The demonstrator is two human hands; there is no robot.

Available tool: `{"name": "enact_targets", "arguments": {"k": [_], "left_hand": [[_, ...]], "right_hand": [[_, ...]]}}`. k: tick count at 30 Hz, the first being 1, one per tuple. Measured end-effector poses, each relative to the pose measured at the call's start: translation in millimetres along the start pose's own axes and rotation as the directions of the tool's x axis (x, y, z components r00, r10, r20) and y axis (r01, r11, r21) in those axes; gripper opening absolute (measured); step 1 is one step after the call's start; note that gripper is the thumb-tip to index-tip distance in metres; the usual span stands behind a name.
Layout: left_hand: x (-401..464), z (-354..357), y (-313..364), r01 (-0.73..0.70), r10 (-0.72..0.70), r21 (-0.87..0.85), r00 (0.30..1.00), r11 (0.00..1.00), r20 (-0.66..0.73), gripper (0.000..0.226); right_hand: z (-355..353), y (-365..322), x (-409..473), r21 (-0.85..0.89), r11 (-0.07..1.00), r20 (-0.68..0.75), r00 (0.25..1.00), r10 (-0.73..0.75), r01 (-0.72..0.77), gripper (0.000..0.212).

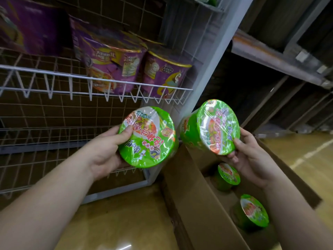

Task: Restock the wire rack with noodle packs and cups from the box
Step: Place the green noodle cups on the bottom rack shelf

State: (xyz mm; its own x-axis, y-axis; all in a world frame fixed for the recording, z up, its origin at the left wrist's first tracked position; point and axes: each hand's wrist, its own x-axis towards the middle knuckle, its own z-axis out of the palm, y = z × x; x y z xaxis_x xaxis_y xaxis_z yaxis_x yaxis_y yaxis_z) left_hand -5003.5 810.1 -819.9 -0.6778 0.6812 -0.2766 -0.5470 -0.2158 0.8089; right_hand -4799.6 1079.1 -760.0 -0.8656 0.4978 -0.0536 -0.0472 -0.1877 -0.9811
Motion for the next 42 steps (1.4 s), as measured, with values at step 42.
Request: {"name": "enact_targets", "arguments": {"k": [42], "left_hand": [[32,-111,-16,0.240,-0.180,-0.009,0.704,0.971,-0.686,0.027]], "right_hand": [[173,186,147,-0.072,0.910,-0.223,0.896,0.384,-0.408,0.037]]}}
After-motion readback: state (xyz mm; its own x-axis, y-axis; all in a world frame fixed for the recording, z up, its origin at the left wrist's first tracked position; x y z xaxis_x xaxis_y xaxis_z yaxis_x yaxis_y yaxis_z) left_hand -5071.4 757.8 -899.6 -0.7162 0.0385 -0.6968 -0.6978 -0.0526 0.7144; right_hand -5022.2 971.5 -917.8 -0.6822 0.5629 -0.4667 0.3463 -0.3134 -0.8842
